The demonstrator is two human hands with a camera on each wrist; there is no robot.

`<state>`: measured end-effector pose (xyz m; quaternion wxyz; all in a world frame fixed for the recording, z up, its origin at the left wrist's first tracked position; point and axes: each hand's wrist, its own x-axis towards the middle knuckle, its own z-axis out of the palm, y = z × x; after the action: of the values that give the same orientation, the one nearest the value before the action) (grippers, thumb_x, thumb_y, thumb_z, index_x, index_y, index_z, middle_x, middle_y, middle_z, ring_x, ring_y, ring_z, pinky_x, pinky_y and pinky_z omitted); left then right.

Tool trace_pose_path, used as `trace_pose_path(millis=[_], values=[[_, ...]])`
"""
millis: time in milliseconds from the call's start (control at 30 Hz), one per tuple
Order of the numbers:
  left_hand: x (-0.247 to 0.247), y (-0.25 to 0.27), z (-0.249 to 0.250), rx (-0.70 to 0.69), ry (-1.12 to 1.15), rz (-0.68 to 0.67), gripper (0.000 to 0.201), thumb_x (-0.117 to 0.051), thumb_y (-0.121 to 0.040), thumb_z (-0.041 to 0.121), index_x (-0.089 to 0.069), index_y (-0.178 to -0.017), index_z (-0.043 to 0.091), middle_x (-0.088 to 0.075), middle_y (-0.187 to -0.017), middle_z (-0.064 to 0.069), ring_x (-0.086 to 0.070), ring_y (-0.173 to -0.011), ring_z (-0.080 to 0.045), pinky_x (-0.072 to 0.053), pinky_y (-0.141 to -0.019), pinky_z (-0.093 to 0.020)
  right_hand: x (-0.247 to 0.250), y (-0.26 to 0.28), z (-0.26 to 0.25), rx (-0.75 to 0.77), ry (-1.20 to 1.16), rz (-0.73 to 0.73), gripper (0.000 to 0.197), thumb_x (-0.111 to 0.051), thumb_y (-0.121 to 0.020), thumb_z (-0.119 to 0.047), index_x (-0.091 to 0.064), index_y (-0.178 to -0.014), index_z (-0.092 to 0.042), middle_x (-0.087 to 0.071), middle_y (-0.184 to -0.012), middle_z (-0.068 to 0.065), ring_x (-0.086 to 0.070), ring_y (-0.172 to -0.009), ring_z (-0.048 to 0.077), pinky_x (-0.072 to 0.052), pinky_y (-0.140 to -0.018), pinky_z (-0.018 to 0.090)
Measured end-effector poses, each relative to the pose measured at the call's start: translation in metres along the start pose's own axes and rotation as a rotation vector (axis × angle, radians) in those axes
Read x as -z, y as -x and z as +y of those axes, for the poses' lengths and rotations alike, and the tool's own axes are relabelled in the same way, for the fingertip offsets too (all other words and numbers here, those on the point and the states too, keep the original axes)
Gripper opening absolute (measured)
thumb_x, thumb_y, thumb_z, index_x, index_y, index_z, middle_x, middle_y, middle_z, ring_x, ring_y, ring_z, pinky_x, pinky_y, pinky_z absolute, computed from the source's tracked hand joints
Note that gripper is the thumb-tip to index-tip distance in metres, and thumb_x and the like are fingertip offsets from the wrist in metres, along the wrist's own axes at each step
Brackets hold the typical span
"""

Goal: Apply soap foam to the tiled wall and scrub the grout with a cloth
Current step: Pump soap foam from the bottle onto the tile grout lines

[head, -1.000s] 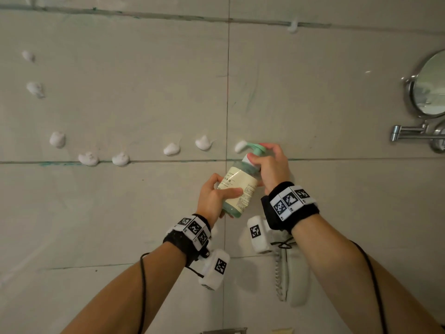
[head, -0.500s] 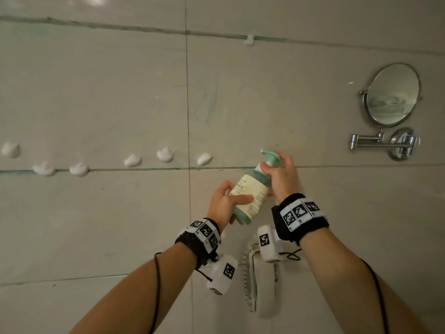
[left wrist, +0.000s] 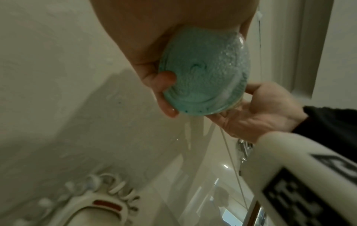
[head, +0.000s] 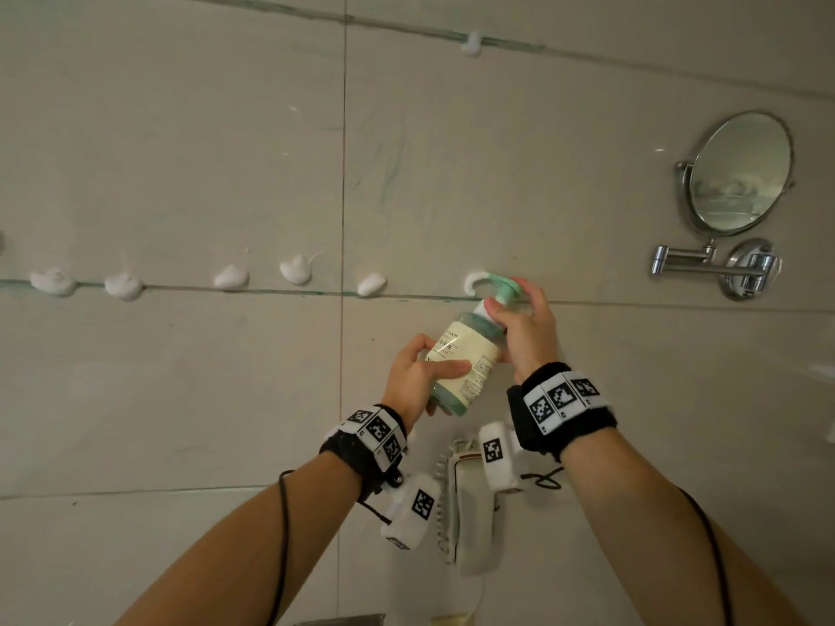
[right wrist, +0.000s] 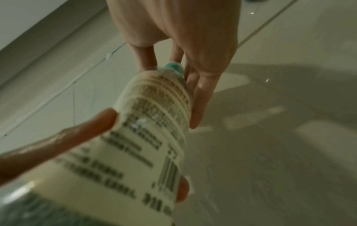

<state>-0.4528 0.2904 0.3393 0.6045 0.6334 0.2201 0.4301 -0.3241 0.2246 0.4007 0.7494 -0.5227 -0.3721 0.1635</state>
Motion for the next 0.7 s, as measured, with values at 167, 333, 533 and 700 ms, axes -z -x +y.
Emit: trace_pose_path(millis=[167,333,533,700], values=[[0.027,0.015,-0.018,0.054,-0.007,-0.003,0.036,-0.079,-0.067,0.017,-0.052,-0.09,0.012,-0.069,-0.075,-0.011,-0.06,-0.051,-0.022,-0.032,-0.038,-0.024,-0.012,0.025,0.024,-0.074,0.019,-0.033,0.054,-0.068,-0.089,-0.018,-0.045,-0.135,-0.034,-0.059,-0.122,0.003,-0.071,-0.087,0.024,-0.061,-0.067,0.045],[0.064,0.024,-0.03,0.089,-0.035,0.012,0.034,-0.08,-0.061,0.02,-0.055,-0.085,0.015,-0.07,-0.075,-0.008,-0.06,-0.054,-0.021,-0.031,-0.042,-0.025,-0.041,0.044,0.049,-0.096,-0.047,-0.018,0.052,-0.069,-0.087,-0.012,-0.049,-0.13,-0.034,-0.06,-0.121,0.007,-0.072,-0.089,0.03,-0.061,-0.069,0.05],[0.106,0.035,-0.043,0.134,-0.02,0.031,0.037,-0.079,-0.057,0.02,-0.06,-0.089,0.015,-0.07,-0.074,-0.005,-0.061,-0.053,-0.02,-0.031,-0.044,-0.026,-0.078,0.066,0.07,-0.069,-0.107,0.048,0.051,-0.069,-0.082,-0.002,-0.054,-0.126,-0.024,-0.058,-0.12,0.005,-0.068,-0.098,0.033,-0.057,-0.083,0.055],[0.135,0.048,-0.053,0.167,-0.02,0.044,0.036,-0.079,-0.057,0.018,-0.059,-0.087,0.014,-0.069,-0.07,-0.005,-0.06,-0.051,-0.019,-0.03,-0.04,-0.022,-0.098,0.085,0.089,-0.123,-0.118,0.051,0.05,-0.068,-0.083,-0.001,-0.055,-0.125,-0.025,-0.057,-0.122,0.006,-0.069,-0.094,0.031,-0.061,-0.074,0.046]])
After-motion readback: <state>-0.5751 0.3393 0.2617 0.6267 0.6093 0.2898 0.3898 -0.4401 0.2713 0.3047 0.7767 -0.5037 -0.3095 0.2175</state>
